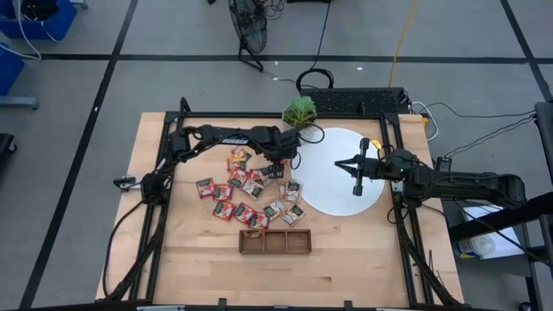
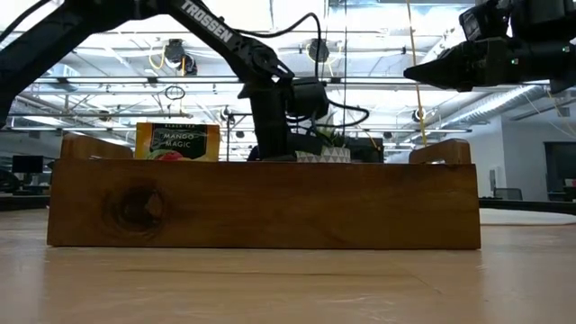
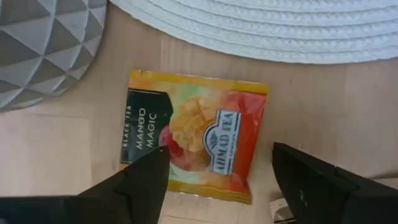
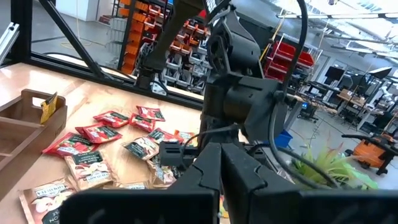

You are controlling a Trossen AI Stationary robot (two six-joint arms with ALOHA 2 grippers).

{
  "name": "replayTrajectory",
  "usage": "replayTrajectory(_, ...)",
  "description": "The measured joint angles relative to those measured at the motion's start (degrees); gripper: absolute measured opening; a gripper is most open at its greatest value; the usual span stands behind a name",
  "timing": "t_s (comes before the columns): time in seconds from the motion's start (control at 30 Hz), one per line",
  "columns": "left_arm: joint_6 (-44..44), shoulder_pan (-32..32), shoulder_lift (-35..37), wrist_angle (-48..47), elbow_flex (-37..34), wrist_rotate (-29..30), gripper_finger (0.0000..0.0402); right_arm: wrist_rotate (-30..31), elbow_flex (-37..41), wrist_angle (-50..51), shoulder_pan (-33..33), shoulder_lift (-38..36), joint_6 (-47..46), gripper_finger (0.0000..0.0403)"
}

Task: Pick & Place Tea
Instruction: Put the orange tea bag into the left section of the wooden organizer

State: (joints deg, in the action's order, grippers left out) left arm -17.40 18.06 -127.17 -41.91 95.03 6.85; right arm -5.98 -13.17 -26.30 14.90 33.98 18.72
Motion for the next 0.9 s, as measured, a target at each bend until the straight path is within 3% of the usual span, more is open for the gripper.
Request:
replayTrajectory(0.13,0.7,-0.1,0.0,0.0,0.0,0.4,0.0262,0.0,0.0,-0.3,0.0,0.0,0.2,0.0)
replayTrajectory(0.23,1.7,-0.2,-0.1,-0.4,-0.1,0.4,0.0225,0.0,0.0,-0.4,0.0,0.0,0.2,0.0)
replayTrajectory(0.33,1.9,-0.4,-0.2,-1.2,-0.1,0.7,0.016,0.0,0.0,-0.4,0.0,0.0,0.2,0.0)
replayTrajectory(0.47,2.1,-0.5,-0.2,-1.5,-0.2,1.3,0.0036,0.0,0.0,-0.4,0.0,0.0,0.1,0.0)
replayTrajectory(0.57,2.0,-0.6,-0.2,-1.9,-0.2,1.6,0.0016,0.0,0.0,-0.4,0.0,0.0,0.1,0.0)
replayTrajectory(0.63,1.4,-1.6,0.1,-3.1,-0.3,5.1,0.001,0.0,0.0,-0.3,0.0,0.0,0.1,0.0)
replayTrajectory(0.9,4.0,-11.0,6.0,-9.9,-0.2,30.1,0.0007,0.1,0.0,0.0,0.0,0.0,0.0,0.0)
